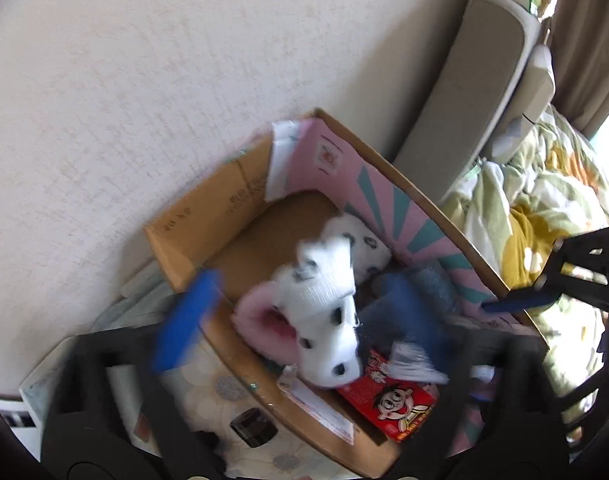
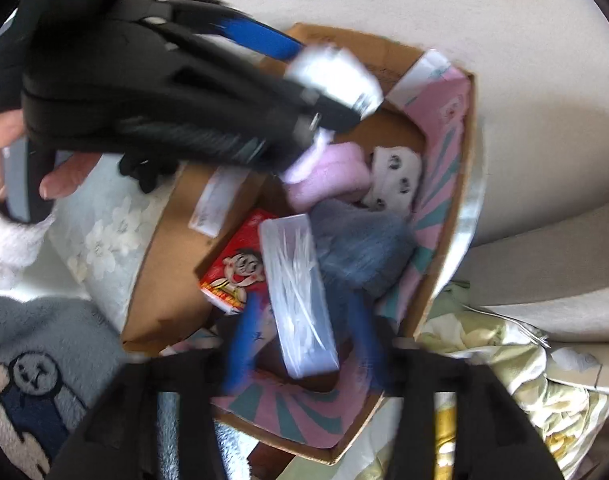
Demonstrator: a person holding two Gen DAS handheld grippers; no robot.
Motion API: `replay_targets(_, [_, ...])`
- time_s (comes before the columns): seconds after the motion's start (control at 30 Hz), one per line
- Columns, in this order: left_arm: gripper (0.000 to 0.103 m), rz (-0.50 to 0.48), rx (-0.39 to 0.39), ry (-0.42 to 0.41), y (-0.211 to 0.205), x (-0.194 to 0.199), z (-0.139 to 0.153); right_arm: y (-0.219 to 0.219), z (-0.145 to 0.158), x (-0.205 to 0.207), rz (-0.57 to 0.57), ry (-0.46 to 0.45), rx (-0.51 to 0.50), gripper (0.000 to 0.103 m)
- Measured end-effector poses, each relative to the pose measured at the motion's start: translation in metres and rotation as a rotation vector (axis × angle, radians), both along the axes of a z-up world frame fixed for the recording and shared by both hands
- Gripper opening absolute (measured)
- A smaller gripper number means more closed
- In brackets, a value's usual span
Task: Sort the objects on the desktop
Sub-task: 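Carry the slipper and clear box into the cardboard box and open both tools, then move both tools back over the tray toward the tape roll and black scrunchie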
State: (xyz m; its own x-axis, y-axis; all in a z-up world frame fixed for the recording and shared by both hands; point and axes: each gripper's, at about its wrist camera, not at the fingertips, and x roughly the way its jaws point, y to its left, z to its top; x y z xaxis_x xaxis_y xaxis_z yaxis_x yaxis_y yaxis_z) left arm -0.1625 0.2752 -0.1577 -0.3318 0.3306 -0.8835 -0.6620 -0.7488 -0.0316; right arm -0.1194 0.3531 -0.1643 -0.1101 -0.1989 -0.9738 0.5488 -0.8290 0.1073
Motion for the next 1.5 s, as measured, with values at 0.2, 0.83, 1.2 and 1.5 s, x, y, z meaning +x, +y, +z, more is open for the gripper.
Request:
replay_targets(0.2, [0.101,-0.014,-0.018,0.042,-0.003,0.005,0.011,0.010,0.016,0.004,-0.080,0.038,-0.042,0.066])
replay_targets(0.83, [0.101,0.009,-0.007,0.134,-0.040,0.025,0.055,0.002,0.034,0.016,-0.150,0.098,-0.033,0.066])
replay_targets(1.2, [0.101,0.154,-0.005,0.174,-0.127,0.029,0.076,-0.043,0.061,0.025,-0.062,0.174,-0.043,0.066])
replay_targets(1.5, [0.101,0.362,0.010,0.205,-0.237,0.026,0.095,-0.118,0.072,0.042,0.059,0.206,-0.102,0.066])
